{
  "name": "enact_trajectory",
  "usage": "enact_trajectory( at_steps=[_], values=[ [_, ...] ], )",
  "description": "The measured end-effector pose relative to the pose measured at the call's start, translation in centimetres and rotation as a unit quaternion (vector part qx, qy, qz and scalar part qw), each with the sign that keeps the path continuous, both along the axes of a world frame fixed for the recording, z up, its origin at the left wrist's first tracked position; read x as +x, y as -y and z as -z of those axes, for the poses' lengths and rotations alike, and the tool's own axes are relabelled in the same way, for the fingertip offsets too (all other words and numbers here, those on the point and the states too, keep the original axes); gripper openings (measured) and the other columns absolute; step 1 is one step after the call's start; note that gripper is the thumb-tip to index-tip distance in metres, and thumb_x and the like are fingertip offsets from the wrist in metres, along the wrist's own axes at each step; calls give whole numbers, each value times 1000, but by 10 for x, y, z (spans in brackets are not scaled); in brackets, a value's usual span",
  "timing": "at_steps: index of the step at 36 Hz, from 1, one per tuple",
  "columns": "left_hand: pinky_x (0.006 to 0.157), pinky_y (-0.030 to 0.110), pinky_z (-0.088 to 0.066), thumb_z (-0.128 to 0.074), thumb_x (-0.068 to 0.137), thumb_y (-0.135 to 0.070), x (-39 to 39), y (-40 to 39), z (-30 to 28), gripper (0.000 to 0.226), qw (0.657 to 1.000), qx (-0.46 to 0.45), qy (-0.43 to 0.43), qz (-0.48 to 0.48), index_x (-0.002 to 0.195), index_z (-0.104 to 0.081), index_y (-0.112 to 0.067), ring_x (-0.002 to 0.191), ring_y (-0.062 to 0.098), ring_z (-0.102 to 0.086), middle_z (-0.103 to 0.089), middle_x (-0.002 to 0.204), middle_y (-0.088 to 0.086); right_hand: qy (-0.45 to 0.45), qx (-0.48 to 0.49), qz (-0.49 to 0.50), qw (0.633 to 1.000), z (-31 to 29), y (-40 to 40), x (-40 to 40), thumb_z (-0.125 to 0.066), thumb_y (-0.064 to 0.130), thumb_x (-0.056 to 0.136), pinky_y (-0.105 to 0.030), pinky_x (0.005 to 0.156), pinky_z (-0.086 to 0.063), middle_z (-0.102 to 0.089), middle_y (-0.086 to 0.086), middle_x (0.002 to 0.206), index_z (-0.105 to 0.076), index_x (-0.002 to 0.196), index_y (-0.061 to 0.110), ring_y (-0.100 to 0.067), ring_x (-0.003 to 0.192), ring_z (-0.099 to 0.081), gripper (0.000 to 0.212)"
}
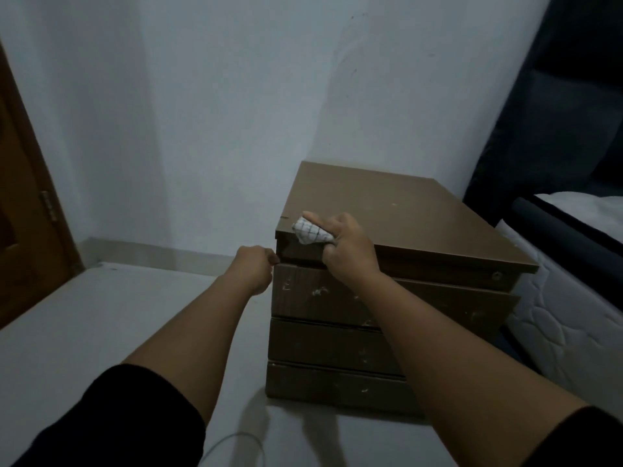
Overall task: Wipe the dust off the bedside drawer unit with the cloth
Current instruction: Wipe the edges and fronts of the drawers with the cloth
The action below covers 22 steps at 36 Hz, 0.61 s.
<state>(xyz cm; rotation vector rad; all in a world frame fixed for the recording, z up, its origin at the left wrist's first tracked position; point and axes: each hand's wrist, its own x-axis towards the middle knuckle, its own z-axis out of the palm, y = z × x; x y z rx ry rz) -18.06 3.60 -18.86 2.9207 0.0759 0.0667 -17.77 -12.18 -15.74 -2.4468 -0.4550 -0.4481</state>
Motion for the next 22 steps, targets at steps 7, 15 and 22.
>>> enact_trajectory(
  at_steps=[7, 15, 22],
  values=[
    [100, 28, -41, -44, 94, -1, -9, -1, -5, 42, 999, 38, -6, 9, 128, -60, -19, 121, 24, -53, -59, 130, 6, -1, -103, -10, 995, 4, -6, -5, -55, 14, 90, -34, 89, -47, -50, 2, 122, -56, 125, 36, -20, 107, -48, 42],
    [94, 25, -45, -49, 94, -5, -15, -1, -8, 35, 993, 111, -22, 19, 125, -61, -16, 111, 21, -58, -62, 123, 4, -52, -227, 39, 972, 16, -38, -12, -65, 20, 84, -38, 88, -49, -54, -6, 119, -57, 125, 25, -26, 108, -49, 41],
    [93, 24, -47, -52, 94, -6, -13, 0, -10, 40, 990, 134, -36, 25, 131, -58, -18, 104, 18, -58, -62, 127, 4, -100, -204, -5, 974, 28, -39, -14, -60, 32, 85, -39, 85, -54, -65, -5, 112, -60, 123, 24, -22, 99, -58, 39]
  ],
)
